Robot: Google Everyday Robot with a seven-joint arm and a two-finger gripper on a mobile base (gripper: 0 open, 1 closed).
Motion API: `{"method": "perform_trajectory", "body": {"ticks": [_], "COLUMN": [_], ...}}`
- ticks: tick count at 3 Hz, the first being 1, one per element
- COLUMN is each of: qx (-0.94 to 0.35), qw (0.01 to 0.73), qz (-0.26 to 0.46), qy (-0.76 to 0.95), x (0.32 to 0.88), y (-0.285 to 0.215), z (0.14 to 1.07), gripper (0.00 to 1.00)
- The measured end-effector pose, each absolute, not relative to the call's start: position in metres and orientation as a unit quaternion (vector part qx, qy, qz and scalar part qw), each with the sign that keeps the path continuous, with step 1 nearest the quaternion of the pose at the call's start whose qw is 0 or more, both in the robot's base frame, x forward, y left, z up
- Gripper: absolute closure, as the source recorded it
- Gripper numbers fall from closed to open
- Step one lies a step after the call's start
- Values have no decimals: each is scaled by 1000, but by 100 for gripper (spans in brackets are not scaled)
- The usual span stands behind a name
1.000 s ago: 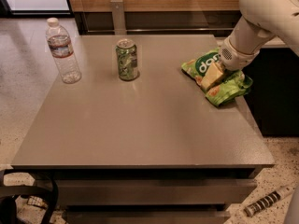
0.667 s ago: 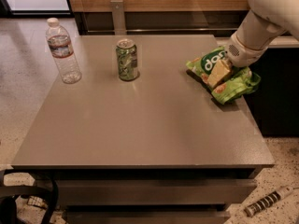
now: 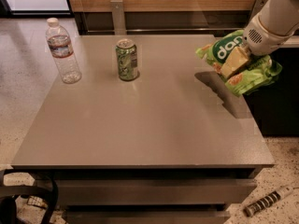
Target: Move green rice chip bag near water bottle
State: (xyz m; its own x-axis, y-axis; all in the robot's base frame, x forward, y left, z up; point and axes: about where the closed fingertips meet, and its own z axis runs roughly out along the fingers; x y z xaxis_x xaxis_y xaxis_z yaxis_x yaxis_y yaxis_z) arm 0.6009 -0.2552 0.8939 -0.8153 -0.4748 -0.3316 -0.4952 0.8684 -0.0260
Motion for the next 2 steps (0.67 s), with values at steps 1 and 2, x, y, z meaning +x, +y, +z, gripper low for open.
{"method": "perform_trajectory", "body": {"ticks": [1,2], "qx": [-265,-291], "qw": [197,242], "qz": [42,52], "qy": [943,924], "x": [583,557], "y": [-247,-221], "z": [915,938], "gripper": [100,100]}}
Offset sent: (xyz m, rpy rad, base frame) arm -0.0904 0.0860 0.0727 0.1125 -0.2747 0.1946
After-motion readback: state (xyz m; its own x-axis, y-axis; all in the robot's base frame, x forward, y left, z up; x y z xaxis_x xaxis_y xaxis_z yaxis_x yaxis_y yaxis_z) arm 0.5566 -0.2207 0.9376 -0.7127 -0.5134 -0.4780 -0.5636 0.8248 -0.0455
